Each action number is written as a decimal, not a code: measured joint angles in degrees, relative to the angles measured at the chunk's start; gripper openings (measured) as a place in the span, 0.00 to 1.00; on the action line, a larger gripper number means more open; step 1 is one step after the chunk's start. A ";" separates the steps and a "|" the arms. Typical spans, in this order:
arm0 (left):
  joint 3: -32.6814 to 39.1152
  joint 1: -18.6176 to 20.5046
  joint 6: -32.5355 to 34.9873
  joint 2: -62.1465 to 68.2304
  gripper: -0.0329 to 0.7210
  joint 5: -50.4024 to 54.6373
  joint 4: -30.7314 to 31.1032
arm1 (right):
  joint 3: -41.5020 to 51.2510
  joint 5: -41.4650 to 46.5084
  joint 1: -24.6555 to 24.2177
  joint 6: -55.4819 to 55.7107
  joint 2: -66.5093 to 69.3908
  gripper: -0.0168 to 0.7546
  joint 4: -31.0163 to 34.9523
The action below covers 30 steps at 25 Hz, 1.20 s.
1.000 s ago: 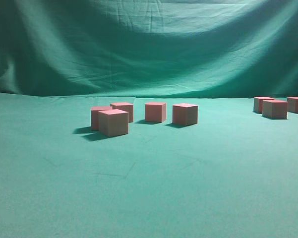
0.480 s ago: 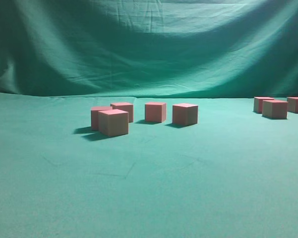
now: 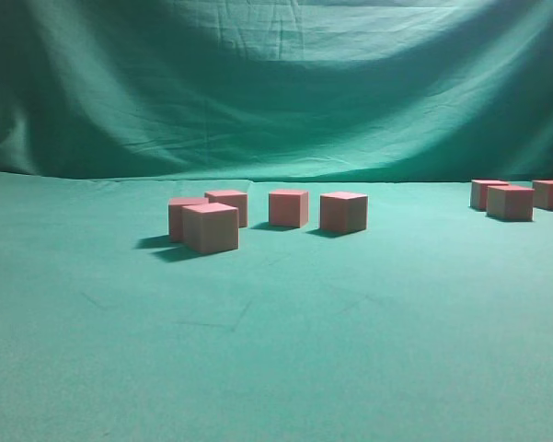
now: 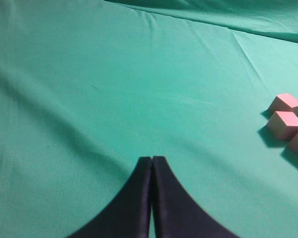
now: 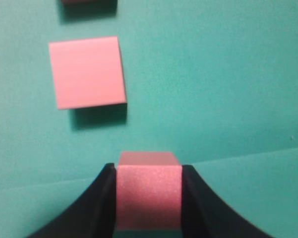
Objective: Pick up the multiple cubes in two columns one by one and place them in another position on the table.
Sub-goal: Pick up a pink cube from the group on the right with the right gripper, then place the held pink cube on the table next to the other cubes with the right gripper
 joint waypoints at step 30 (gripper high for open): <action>0.00 0.00 0.00 0.00 0.04 0.00 0.00 | -7.53 22.11 36.53 -9.22 -15.62 0.36 12.02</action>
